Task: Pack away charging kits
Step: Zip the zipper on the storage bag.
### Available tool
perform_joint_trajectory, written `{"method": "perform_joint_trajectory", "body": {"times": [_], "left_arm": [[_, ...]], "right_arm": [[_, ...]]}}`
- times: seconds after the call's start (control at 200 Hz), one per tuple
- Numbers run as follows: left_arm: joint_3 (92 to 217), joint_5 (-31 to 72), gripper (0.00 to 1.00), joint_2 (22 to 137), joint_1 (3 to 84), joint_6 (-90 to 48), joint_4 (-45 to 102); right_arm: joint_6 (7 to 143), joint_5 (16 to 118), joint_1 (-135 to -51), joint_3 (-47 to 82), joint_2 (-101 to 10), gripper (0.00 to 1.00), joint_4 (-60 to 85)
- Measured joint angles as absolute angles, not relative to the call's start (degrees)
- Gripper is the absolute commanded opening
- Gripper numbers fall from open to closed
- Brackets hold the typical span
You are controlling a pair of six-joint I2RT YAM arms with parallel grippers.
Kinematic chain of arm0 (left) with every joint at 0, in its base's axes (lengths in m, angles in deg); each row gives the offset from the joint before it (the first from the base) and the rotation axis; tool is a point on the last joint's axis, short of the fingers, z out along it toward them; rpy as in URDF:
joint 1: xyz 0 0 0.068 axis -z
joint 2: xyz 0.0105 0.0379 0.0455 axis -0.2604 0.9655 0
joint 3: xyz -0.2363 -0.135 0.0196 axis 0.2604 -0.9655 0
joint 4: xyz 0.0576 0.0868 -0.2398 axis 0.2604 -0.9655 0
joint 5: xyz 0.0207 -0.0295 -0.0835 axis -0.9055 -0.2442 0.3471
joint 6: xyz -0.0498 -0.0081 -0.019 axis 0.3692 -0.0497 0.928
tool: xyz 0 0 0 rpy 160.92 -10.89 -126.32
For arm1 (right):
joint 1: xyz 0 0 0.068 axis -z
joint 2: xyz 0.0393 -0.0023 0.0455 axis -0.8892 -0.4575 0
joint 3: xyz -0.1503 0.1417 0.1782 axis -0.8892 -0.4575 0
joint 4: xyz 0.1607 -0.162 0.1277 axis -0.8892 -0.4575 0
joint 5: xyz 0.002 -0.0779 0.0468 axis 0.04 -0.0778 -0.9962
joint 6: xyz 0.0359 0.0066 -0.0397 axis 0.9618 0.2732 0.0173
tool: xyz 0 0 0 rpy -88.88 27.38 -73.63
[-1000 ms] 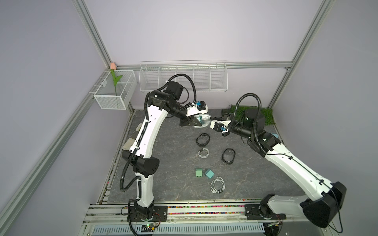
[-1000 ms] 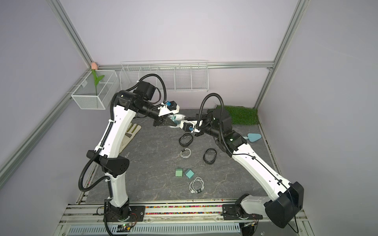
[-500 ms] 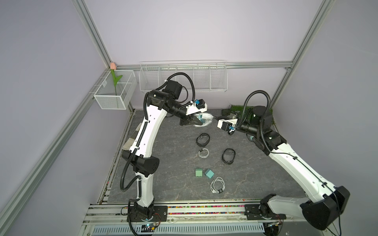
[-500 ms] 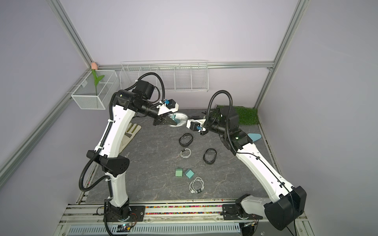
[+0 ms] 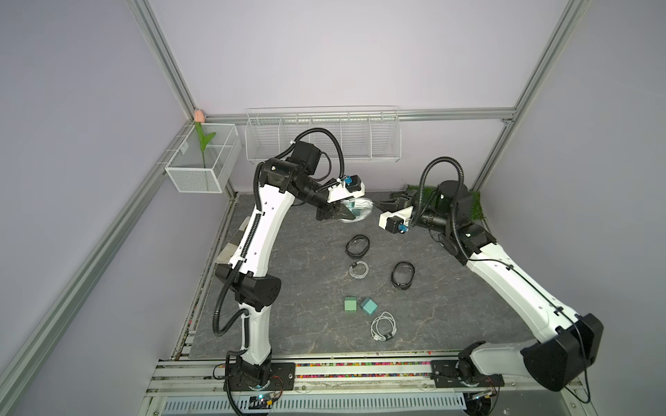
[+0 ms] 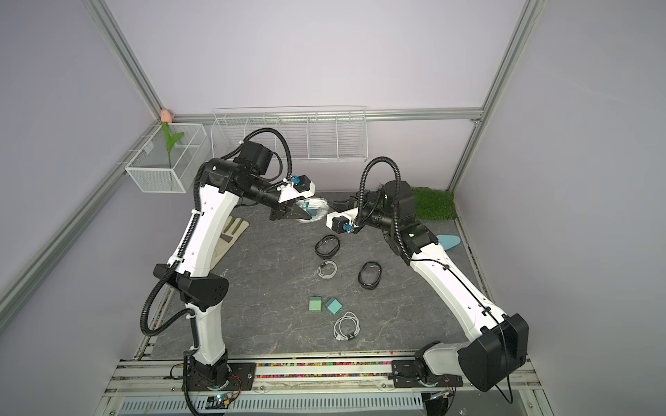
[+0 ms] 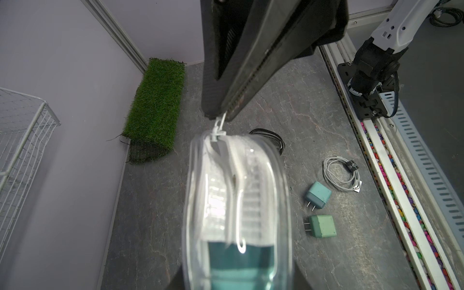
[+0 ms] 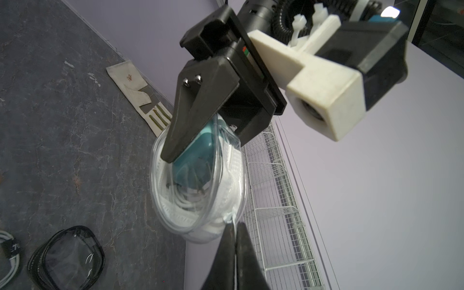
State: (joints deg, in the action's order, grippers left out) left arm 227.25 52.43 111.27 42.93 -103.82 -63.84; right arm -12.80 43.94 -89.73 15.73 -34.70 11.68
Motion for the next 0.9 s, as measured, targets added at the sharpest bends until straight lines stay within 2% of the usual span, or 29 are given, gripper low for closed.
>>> {"method": "perform_joint_trajectory", "body": {"times": [0.205, 0.6, 0.9], "left_arm": [[226.0, 53.3, 0.0, 110.3, 43.5, -104.8, -64.1], [214.7, 52.2, 0.0, 102.8, 50.1, -107.1, -66.2], [214.7, 48.7, 0.0, 101.7, 53.9, -107.0, -66.4]], "right_arm": [[-20.5, 38.4, -88.7, 22.6, -35.3, 0.07, -0.7], [-39.6, 32.2, -90.2, 22.6, -27.2, 0.07, -20.5], [-43.1, 28.6, -90.5, 28.3, -30.3, 0.06, -28.5]]}}
